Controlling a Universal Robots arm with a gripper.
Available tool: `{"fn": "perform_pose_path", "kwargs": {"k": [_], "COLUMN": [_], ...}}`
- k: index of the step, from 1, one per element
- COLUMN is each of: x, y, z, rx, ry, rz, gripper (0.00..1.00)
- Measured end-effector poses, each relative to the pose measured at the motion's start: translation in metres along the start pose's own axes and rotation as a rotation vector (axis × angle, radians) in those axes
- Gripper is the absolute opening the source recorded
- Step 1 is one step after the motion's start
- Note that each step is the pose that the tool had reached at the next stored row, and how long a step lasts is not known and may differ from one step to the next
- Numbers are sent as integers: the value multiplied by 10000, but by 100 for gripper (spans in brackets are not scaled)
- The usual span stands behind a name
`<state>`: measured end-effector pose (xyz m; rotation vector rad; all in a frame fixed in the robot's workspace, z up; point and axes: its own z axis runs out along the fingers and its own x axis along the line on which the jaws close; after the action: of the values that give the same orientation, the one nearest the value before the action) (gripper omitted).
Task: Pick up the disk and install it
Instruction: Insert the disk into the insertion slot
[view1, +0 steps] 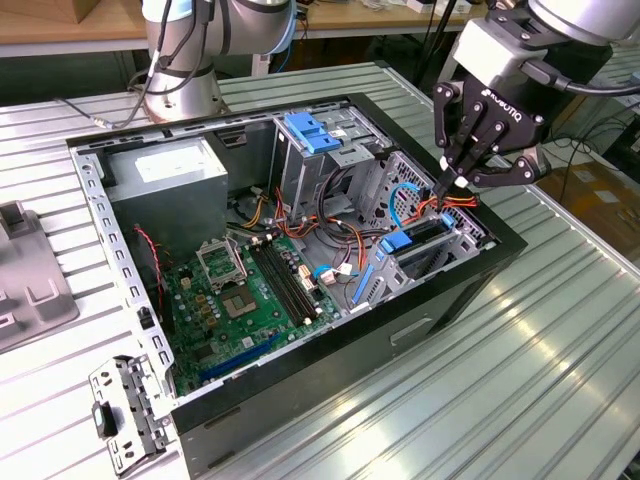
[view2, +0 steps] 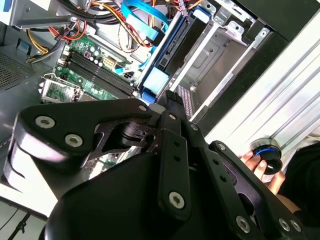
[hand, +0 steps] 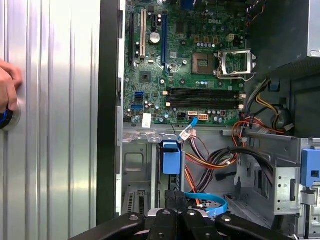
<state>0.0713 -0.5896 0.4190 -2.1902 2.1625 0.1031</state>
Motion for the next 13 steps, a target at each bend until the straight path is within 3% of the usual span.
{"fn": "perform_pose_path", "kwargs": {"k": [8, 13], "x": [6, 11], "y": [-59, -143], "z": [53, 95], "rx": [0, -2], "ry": [-1, 0], "rz": [1, 0], "gripper": [11, 11]}}
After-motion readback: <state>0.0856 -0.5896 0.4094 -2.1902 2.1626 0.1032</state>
